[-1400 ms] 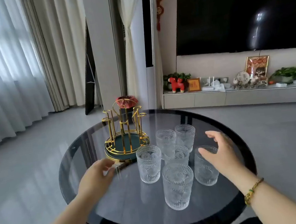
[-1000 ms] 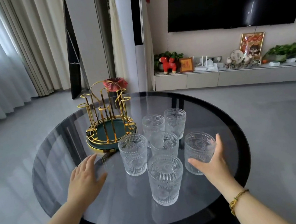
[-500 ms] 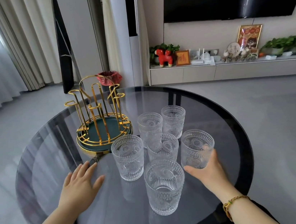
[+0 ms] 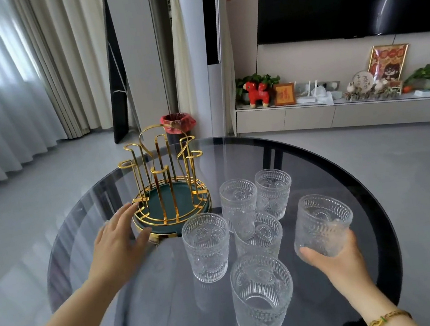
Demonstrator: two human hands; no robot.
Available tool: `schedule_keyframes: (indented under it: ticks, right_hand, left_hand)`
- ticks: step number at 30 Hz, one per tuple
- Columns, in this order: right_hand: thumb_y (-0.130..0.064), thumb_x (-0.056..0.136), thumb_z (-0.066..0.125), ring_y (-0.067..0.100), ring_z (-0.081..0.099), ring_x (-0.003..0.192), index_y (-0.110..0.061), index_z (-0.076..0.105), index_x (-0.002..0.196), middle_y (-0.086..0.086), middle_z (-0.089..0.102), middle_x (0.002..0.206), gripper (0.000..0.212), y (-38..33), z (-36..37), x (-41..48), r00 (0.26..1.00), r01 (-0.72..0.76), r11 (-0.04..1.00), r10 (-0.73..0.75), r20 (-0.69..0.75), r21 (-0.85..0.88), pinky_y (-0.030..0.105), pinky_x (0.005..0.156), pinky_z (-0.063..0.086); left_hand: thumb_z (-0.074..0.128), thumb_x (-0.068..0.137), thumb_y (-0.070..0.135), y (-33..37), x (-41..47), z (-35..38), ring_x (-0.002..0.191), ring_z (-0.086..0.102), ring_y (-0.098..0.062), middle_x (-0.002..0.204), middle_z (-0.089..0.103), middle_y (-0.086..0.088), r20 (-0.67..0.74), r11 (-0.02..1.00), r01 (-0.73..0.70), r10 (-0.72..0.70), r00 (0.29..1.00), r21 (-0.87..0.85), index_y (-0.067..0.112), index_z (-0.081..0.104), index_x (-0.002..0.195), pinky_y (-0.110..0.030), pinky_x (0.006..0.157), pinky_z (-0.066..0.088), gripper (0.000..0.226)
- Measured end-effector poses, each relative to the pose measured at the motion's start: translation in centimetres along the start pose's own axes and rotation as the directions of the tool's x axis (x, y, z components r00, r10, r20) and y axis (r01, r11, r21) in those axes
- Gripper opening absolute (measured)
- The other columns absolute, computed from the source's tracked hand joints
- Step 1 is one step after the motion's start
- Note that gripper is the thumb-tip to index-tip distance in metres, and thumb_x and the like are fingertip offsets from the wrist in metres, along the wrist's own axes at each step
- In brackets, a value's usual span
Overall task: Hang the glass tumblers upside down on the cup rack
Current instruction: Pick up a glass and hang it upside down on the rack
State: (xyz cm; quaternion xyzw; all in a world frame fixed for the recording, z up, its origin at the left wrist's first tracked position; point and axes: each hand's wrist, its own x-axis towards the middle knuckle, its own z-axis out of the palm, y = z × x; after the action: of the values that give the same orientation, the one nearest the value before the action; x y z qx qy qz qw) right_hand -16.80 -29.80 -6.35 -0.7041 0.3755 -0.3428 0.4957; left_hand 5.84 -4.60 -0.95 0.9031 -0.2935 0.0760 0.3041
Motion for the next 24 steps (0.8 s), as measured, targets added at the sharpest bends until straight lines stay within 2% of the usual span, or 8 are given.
schedule_keyframes:
  ticks: [4, 6, 8, 10, 12, 17, 20, 24]
  right_hand:
    - [-0.012, 0.062, 0.076, 0.015, 0.056, 0.094, -0.020, 0.045, 0.109, -0.002, 0.058, 0.104, 0.057, -3.6, -1.5, 2.3, 0.992, 0.125, 0.992, -0.125, -0.022, -0.020, 0.031, 0.078, 0.043]
    - [-0.014, 0.061, 0.077, 0.002, 0.053, 0.086, -0.026, 0.045, 0.105, -0.010, 0.056, 0.098, 0.055, -6.2, -2.1, 3.3, 0.982, 0.191, 0.978, -0.190, 0.014, -0.087, 0.021, 0.070, 0.039]
    - [-0.016, 0.060, 0.078, -0.012, 0.045, 0.080, -0.036, 0.042, 0.102, -0.025, 0.051, 0.090, 0.059, -8.8, -2.4, 4.1, 0.969, 0.243, 0.960, -0.235, 0.075, -0.139, 0.013, 0.065, 0.033]
    - [-0.023, 0.059, 0.078, -0.014, 0.044, 0.080, -0.043, 0.039, 0.100, -0.034, 0.045, 0.089, 0.061, -11.1, -2.3, 4.8, 0.957, 0.274, 0.942, -0.248, 0.150, -0.194, 0.017, 0.067, 0.035]
    - [-0.030, 0.058, 0.077, -0.010, 0.046, 0.081, -0.044, 0.038, 0.100, -0.033, 0.046, 0.089, 0.059, -13.2, -1.8, 5.5, 0.949, 0.285, 0.923, -0.235, 0.209, -0.260, 0.022, 0.068, 0.037]
    - [-0.031, 0.060, 0.076, -0.006, 0.042, 0.074, -0.032, 0.037, 0.100, -0.024, 0.042, 0.085, 0.056, -17.5, 0.8, 7.0, 0.928, 0.354, 0.885, -0.292, 0.233, -0.302, 0.012, 0.057, 0.029]
    - [-0.034, 0.063, 0.075, -0.003, 0.040, 0.074, -0.028, 0.035, 0.101, -0.016, 0.041, 0.088, 0.055, -19.3, 2.3, 7.5, 0.929, 0.354, 0.901, -0.308, 0.204, -0.251, 0.013, 0.057, 0.029]
    - [-0.035, 0.061, 0.075, -0.006, 0.039, 0.077, -0.026, 0.035, 0.102, -0.019, 0.040, 0.086, 0.058, -21.2, 4.2, 7.8, 0.916, 0.346, 0.916, -0.284, 0.283, -0.203, 0.015, 0.058, 0.032]
  left_hand:
    - [0.052, 0.087, 0.025, 2.7, 2.8, -1.5, 0.135, 0.028, -0.030, 0.147, 0.032, -0.008, -0.128, 0.977, -0.208, 0.212, 0.969, 0.048, 0.018, 0.030, 0.136, -0.041, 0.111, 0.015, 0.054]
    - [0.048, 0.088, 0.033, 3.9, 4.3, -1.3, 0.139, 0.017, -0.023, 0.151, 0.023, -0.005, -0.088, 0.948, -0.292, 0.303, 0.949, 0.125, 0.019, 0.022, 0.139, -0.031, 0.110, 0.001, 0.058]
    - [0.040, 0.090, 0.042, 4.6, 5.7, -0.6, 0.141, 0.003, -0.016, 0.154, 0.010, -0.002, -0.013, 0.929, -0.307, 0.317, 0.948, 0.207, 0.020, 0.010, 0.141, -0.027, 0.108, -0.009, 0.063]
    - [0.034, 0.091, 0.047, 4.7, 6.8, 0.0, 0.141, -0.004, -0.015, 0.155, 0.003, -0.001, 0.073, 0.913, -0.298, 0.290, 0.954, 0.279, 0.019, 0.003, 0.141, -0.028, 0.108, -0.013, 0.065]
    - [0.030, 0.092, 0.045, 4.5, 7.3, 0.1, 0.141, -0.005, -0.015, 0.155, 0.003, -0.001, 0.130, 0.906, -0.291, 0.263, 0.956, 0.308, 0.019, 0.001, 0.141, -0.030, 0.110, -0.012, 0.062]
    - [0.028, 0.096, 0.034, 4.4, 7.3, -0.6, 0.141, 0.007, -0.015, 0.154, 0.014, 0.000, 0.146, 0.904, -0.307, 0.274, 0.950, 0.298, 0.020, 0.008, 0.141, -0.029, 0.114, 0.000, 0.051]
    - [0.027, 0.096, 0.033, 4.2, 7.0, -1.3, 0.141, 0.009, -0.014, 0.154, 0.015, 0.002, 0.171, 0.916, -0.295, 0.256, 0.951, 0.271, 0.022, 0.010, 0.141, -0.031, 0.115, 0.008, 0.049]
    - [0.027, 0.095, 0.037, 3.0, 5.5, -2.2, 0.141, 0.006, -0.013, 0.154, 0.012, 0.005, 0.174, 0.916, -0.298, 0.258, 0.950, 0.270, 0.023, 0.008, 0.141, -0.031, 0.114, 0.017, 0.052]
